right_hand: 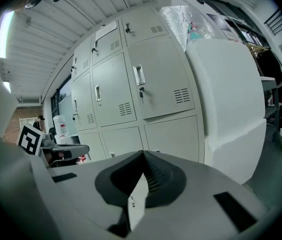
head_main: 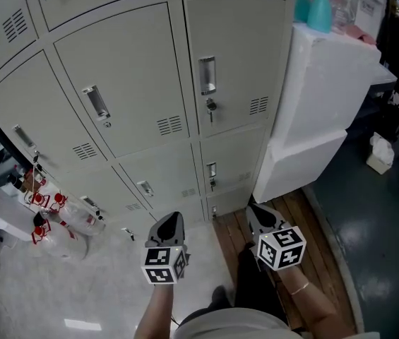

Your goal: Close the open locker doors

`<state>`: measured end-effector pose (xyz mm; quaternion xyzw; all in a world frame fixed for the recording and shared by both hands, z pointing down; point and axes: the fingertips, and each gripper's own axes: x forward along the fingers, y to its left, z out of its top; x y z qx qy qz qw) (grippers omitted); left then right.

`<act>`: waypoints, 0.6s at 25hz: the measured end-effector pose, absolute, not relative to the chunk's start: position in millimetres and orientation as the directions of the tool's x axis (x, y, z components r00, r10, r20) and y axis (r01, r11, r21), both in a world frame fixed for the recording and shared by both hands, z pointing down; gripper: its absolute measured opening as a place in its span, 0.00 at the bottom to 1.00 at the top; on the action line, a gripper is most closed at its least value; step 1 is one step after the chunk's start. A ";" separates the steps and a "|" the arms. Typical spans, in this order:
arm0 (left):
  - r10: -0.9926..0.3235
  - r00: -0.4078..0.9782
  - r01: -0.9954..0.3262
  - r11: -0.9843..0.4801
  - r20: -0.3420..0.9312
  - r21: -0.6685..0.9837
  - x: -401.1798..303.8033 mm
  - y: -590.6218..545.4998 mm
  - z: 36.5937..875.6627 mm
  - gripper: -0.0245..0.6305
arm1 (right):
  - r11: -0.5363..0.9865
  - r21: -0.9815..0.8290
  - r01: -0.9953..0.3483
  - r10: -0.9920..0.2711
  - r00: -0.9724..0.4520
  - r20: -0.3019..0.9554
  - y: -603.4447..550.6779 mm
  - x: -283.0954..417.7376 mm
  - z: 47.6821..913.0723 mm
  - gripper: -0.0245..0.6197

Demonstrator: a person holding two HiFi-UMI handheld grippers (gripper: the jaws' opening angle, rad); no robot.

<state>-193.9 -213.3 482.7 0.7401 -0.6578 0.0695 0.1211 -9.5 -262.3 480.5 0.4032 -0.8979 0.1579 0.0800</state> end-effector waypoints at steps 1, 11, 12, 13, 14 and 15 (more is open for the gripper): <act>-0.957 0.126 -0.990 -0.106 0.262 0.088 -193.5 -211.1 482.7 0.07 | 0.624 -0.217 -0.751 -0.700 -0.660 0.271 -260.6 -8.8 480.4 0.04; -0.961 0.108 -0.992 -0.089 0.253 0.085 -195.0 -197.9 477.0 0.07 | 0.624 -0.215 -0.751 -0.701 -0.660 0.271 -254.1 -5.3 476.2 0.04; -0.962 0.107 -0.993 -0.088 0.253 0.085 -195.8 -196.8 476.7 0.07 | 0.626 -0.212 -0.751 -0.700 -0.660 0.272 -253.3 -6.0 476.2 0.04; -0.962 0.105 -0.993 -0.086 0.253 0.085 -196.6 -195.7 476.6 0.07 | 0.627 -0.209 -0.750 -0.699 -0.661 0.273 -252.5 -6.8 476.2 0.04; -0.962 0.104 -0.993 -0.085 0.253 0.085 -197.4 -194.6 476.6 0.07 | 0.629 -0.207 -0.749 -0.698 -0.662 0.274 -251.9 -7.8 476.2 0.04; -0.962 0.102 -0.993 -0.082 0.252 0.085 -198.4 -193.7 476.5 0.07 | 0.631 -0.204 -0.748 -0.697 -0.663 0.274 -251.6 -8.9 476.2 0.04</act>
